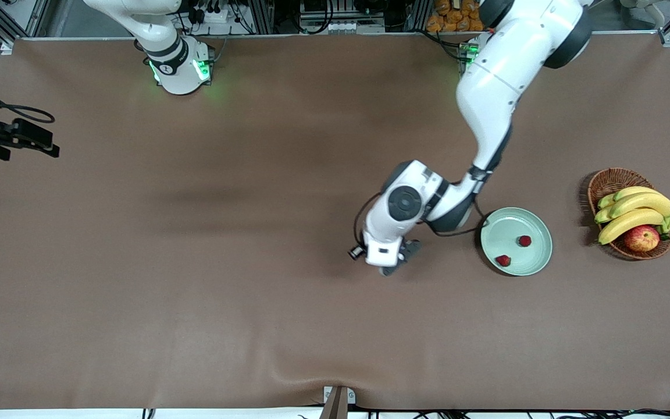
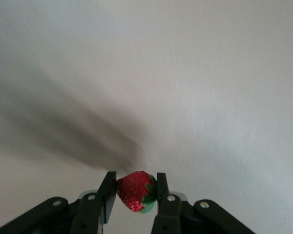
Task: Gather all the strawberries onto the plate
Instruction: 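Carry the strawberry to the plate and open the left gripper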
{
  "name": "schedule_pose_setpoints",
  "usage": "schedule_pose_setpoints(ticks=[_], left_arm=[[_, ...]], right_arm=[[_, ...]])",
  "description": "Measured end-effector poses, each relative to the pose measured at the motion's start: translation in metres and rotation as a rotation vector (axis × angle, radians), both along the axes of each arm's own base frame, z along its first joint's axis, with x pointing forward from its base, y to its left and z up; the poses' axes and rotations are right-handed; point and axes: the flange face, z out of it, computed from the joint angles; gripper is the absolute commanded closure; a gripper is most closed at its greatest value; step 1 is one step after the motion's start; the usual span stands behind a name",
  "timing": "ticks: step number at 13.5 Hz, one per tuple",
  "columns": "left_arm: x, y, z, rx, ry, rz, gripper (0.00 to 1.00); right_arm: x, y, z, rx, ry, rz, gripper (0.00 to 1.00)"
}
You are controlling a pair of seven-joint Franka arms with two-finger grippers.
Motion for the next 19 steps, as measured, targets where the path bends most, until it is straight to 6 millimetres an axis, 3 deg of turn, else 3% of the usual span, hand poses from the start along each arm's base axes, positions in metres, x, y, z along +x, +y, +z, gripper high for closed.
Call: schedule_pose_setpoints(ticks=[2,4,7,9,13,15,16,17,18,19], left_arm=[[0.026,0.060,0.036,0.036,0.012,-0.053,1.00],[0.045,0.126,0.050,0.059,0.032,-0.120,1.00],[0.047,0.204,0.016,0.089,0.089,-0.244,0.99],[0.033,0.231,-0.002,0.141,0.128,-0.304,0.99],[0.006,0.268,0.017,0.177,0.144,-0.392,0.99],[-0.005,0.289,0.013,0.177,0.168,-0.418,0.96],[-0.009,0.298,0.007,0.174,0.177,-0.422,0.79],[-0.011,0.306,0.002,0.171,0.178,-0.425,0.28],[-0.013,0.310,-0.002,0.168,0.178,-0.428,0.00],[-0.012,0.313,-0.002,0.167,0.175,-0.425,0.00]], right_arm=[[-0.003,0.000,0.008,0.000,-0.001,-0.002,0.00],[-0.004,0.001,0.011,-0.001,-0.004,-0.002,0.00],[-0.004,0.000,0.013,-0.001,-0.010,-0.004,0.00],[-0.002,0.000,0.018,-0.004,-0.034,-0.004,0.00],[0.000,-0.006,0.024,-0.020,-0.065,-0.015,0.00],[0.000,-0.010,0.024,-0.021,-0.064,-0.021,0.00],[0.000,-0.010,0.025,-0.021,-0.064,-0.022,0.00],[0.000,-0.011,0.025,-0.021,-0.064,-0.023,0.00],[0.000,-0.011,0.025,-0.021,-0.064,-0.025,0.00],[0.000,-0.012,0.025,-0.022,-0.064,-0.027,0.00]])
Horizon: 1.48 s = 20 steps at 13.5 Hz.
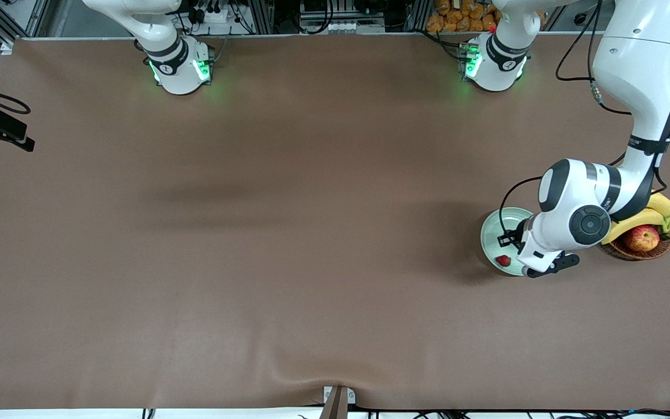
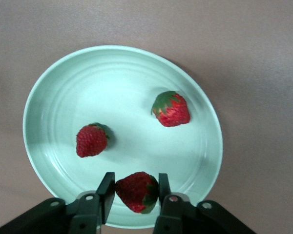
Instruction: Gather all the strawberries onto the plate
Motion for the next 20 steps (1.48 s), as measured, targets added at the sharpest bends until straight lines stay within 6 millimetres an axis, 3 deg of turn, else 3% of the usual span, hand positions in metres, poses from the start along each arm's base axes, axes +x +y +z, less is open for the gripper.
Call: schedule_pose_setpoints(ticks=[2,4,6,8,10,12,17,20], left_arm=[[0.004,0.005,0.011,0.000,-0.025,0.004,0.00],[0.013,0.006,0.044,0.005,-0.079,0.007,0.00],[0.023,0.008,0.103,0.025,-0.118,0.015,0.00],[0.026,0.012,0.179,0.054,-0.129,0.030,0.00],[0.021,0.007,0.250,0.065,-0.129,0.007,0.00],[0.010,-0.004,0.306,0.059,-0.151,-0.022,0.00],[-0.027,-0.005,0.370,0.022,-0.139,-0.140,0.00],[-0.040,0.025,0.392,-0.076,-0.145,-0.169,0.00]], right_arm=[[0.000,-0.003,0.000,0.000,-0.002,-0.006,0.00],[0.000,-0.003,0.001,0.000,-0.004,-0.007,0.00],[0.000,-0.003,0.001,0.000,-0.005,-0.006,0.00],[0.000,-0.003,0.001,0.000,-0.006,-0.006,0.00],[0.000,-0.003,0.002,0.000,-0.006,-0.007,0.00],[0.000,-0.003,0.002,0.000,-0.006,-0.008,0.00],[0.000,-0.002,0.002,-0.002,-0.006,-0.070,0.00],[0.000,-0.001,0.002,-0.003,-0.007,-0.074,0.00]])
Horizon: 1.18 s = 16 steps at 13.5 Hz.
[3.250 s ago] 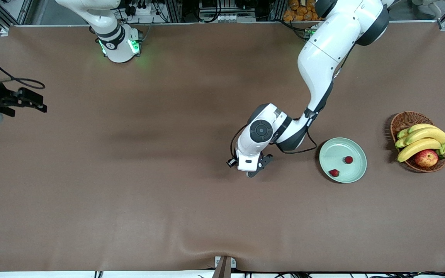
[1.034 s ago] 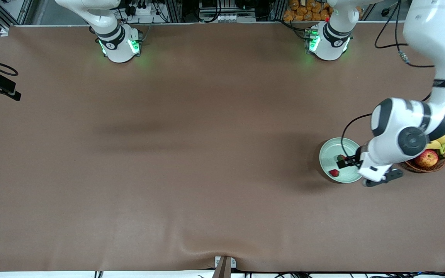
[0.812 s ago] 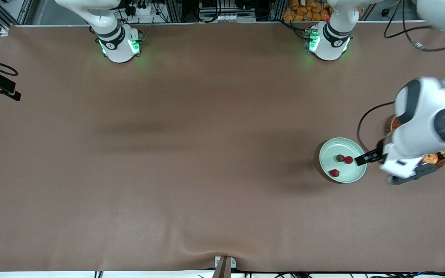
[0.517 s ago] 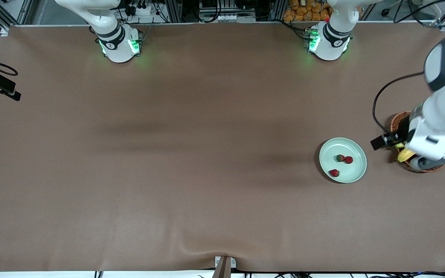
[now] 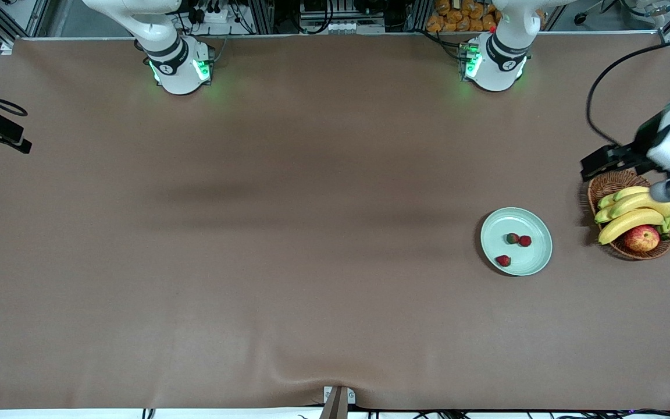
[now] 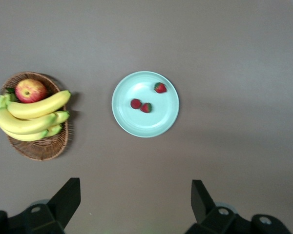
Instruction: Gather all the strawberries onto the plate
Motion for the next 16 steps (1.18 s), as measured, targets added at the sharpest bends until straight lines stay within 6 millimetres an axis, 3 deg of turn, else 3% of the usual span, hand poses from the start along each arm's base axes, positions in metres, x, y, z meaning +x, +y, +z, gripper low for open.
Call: schedule_pose_setpoints(ticks=[2,8,16], left_arm=[[-0.008,0.017,-0.001,-0.019,0.015,0.008,0.00],[-0.036,0.011,-0.003,-0.010,0.032,0.000,0.00],[-0.031,0.023,0.000,-0.013,0.006,-0.002,0.00]], right_arm=[[0.000,0.000,0.000,0.000,0.000,-0.001,0.00],[0.000,0.000,0.000,0.000,-0.001,-0.001,0.00],[0.000,0.000,0.000,0.000,0.000,-0.001,0.00]])
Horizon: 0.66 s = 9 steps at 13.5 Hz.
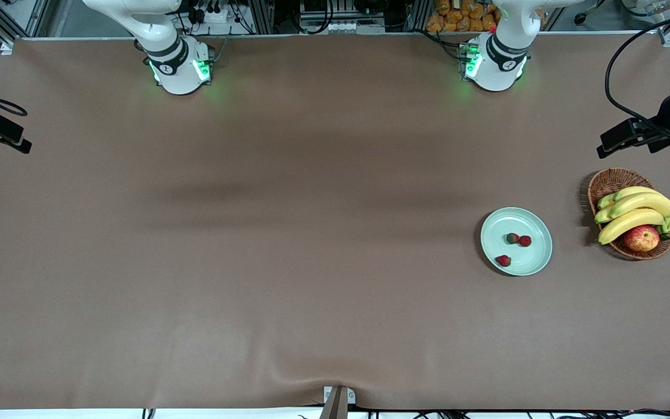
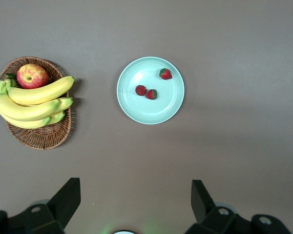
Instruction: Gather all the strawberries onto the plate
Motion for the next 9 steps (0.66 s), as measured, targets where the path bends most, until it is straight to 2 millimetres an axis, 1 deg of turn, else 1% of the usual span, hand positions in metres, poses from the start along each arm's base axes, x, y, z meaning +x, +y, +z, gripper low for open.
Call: schedule_pose_setpoints(ticks=[3,9], left_arm=[[0.000,-0.001,0.001,0.000,-0.002,-0.006,0.00],[-0.001,-0.018,0.005,-0.001,-0.011,-0.039,0.00]], right_arm=[[0.000,0.000,0.000,0.000,0.000,0.000,0.00],[0.000,0.000,0.000,0.000,0.000,0.001,0.00]])
